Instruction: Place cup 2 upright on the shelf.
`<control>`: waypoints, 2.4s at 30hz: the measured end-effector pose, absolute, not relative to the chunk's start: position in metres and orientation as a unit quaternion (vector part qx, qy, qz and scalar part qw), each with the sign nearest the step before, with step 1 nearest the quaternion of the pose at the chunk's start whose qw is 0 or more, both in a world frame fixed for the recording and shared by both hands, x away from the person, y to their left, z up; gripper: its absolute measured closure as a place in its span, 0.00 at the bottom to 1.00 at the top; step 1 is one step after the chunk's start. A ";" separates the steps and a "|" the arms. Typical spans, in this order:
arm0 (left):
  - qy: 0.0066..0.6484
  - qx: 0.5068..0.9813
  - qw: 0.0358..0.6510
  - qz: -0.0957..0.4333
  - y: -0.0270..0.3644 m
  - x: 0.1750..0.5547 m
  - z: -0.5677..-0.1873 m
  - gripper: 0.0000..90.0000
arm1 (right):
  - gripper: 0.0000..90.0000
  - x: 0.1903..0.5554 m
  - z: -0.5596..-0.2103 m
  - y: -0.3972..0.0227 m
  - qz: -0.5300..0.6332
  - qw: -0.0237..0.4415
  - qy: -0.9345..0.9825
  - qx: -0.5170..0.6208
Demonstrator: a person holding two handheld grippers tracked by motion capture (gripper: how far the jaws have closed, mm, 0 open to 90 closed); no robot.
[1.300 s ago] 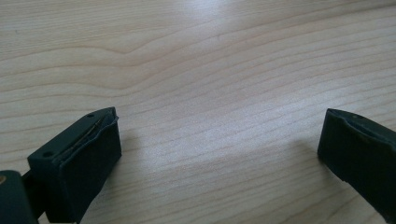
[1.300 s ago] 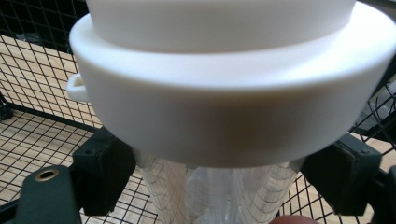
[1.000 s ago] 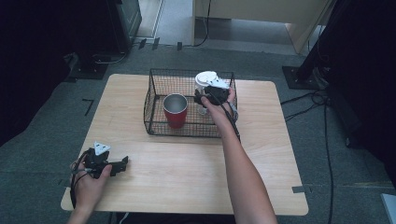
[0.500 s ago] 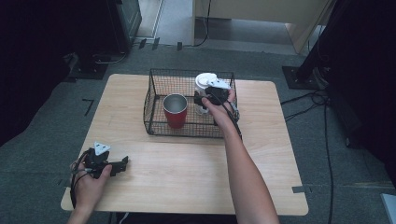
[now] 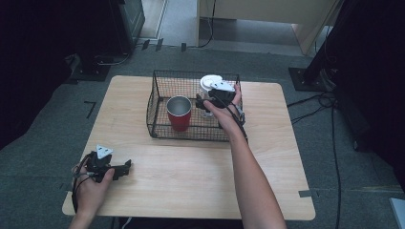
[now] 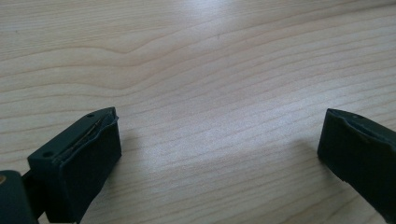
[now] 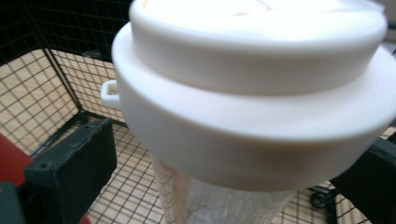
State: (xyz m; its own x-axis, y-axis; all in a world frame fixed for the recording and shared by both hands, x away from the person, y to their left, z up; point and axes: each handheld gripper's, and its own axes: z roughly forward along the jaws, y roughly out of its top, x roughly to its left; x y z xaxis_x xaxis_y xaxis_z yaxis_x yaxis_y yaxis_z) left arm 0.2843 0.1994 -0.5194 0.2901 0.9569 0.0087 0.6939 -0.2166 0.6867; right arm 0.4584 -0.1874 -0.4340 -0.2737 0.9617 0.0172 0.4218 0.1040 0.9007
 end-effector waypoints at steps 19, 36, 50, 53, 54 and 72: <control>0.552 0.747 0.294 0.223 0.199 0.284 -0.519 0.00 | 0.00 0.454 -0.418 -0.186 0.424 0.349 0.669 0.500; 0.553 0.747 0.295 0.224 0.199 0.284 -0.519 0.00 | 0.00 0.447 -0.399 -0.189 0.433 0.353 0.671 0.488; 0.553 0.747 0.295 0.224 0.199 0.284 -0.519 0.00 | 0.00 0.420 -0.373 -0.196 0.469 0.358 0.654 0.474; 0.553 0.747 0.294 0.224 0.199 0.284 -0.519 0.00 | 0.00 0.413 -0.373 -0.200 0.470 0.361 0.655 0.469; 0.553 0.747 0.294 0.224 0.199 0.284 -0.519 0.00 | 0.00 0.410 -0.373 -0.201 0.471 0.362 0.654 0.469; 0.553 0.747 0.294 0.224 0.199 0.284 -0.519 0.00 | 0.00 0.368 -0.378 -0.236 0.496 0.352 0.640 0.469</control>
